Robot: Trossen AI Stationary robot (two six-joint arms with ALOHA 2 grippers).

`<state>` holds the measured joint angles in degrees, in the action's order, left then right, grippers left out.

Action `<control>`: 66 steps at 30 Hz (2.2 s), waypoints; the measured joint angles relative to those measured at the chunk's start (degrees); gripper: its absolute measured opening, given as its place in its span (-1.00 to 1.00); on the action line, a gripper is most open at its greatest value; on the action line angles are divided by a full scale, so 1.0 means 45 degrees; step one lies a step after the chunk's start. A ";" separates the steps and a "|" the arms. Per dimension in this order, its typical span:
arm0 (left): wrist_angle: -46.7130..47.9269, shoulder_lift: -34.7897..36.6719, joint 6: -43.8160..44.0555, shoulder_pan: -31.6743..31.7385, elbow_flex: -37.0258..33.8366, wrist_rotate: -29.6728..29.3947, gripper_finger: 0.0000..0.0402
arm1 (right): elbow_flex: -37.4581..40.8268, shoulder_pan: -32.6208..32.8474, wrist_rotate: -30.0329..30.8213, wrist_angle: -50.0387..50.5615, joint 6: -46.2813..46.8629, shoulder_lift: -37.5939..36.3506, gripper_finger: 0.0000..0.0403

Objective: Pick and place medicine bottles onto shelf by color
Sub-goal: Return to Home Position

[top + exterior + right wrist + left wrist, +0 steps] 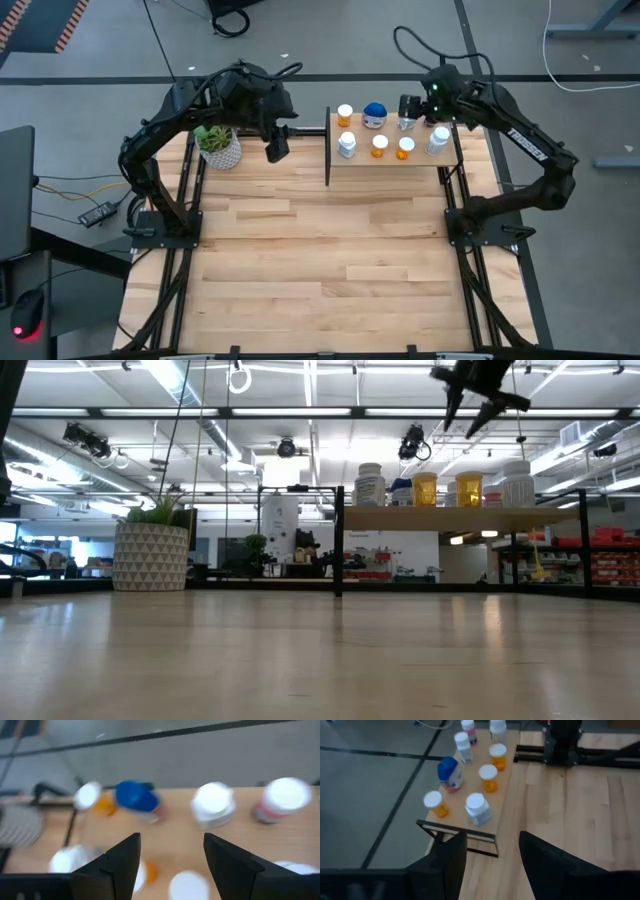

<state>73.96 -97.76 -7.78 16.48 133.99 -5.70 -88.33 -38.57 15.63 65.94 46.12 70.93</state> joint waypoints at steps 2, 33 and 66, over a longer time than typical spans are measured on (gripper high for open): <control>0.0302 0.0000 -0.0014 0.0003 0.0000 0.0399 -0.08 | 0.0000 0.0619 -0.0129 -0.0111 -0.0309 -0.0258 0.12; -1.4005 1.0768 0.7385 0.0935 -1.7446 0.3963 -0.87 | 0.7738 0.9405 0.2800 -0.7118 0.0798 -0.7256 -0.93; -2.2229 1.6289 1.3992 -0.1762 -2.7436 -0.0177 -0.98 | 1.6463 0.8990 0.1539 -1.3525 0.2374 -1.3478 -0.98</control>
<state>-26.07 -24.46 55.18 8.55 10.53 -6.50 -14.25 1.88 22.55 5.08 56.80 10.28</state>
